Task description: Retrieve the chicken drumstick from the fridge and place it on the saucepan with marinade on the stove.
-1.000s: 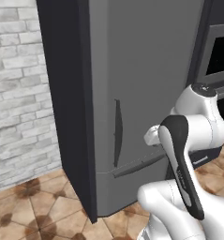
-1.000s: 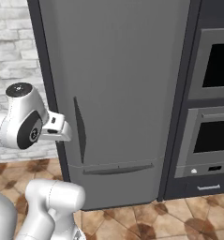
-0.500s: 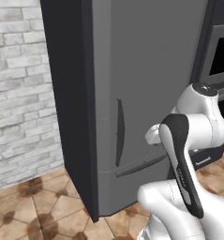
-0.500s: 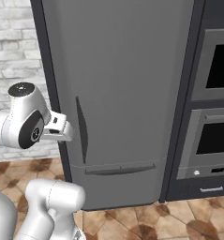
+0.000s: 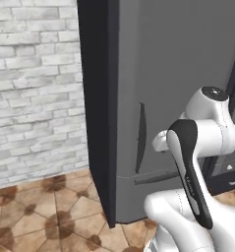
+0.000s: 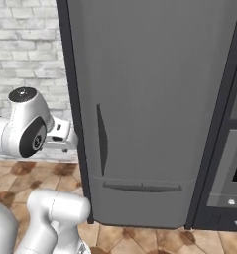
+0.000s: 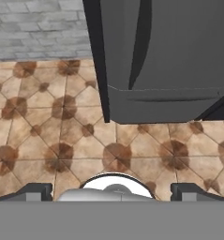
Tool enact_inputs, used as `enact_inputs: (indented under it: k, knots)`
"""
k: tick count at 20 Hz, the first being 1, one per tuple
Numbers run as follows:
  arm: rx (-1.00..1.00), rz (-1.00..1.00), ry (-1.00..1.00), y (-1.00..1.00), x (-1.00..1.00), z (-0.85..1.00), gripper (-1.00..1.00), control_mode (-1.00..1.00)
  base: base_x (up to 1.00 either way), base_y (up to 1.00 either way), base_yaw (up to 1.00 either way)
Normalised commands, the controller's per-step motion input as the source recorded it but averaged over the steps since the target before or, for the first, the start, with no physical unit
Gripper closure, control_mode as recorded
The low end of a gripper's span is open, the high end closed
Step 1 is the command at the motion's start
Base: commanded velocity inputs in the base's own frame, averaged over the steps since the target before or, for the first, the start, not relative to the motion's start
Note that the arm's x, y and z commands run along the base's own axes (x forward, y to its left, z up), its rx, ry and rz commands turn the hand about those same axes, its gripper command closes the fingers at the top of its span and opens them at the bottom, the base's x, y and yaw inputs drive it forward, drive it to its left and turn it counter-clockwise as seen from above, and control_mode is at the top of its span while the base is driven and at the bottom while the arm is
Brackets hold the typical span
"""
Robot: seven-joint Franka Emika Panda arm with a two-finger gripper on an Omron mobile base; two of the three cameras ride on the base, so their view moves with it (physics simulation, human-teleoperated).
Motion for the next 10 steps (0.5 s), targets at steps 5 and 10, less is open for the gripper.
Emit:
enact_inputs:
  k: [5,10]
  knots:
    - [0.0,0.0,0.0,0.0,0.0,0.0,-1.0,1.0,-0.02,-0.69,0.13]
    - [0.0,0.0,0.0,0.0,0.0,0.0,-1.0,1.0,0.0,-0.06,0.0]
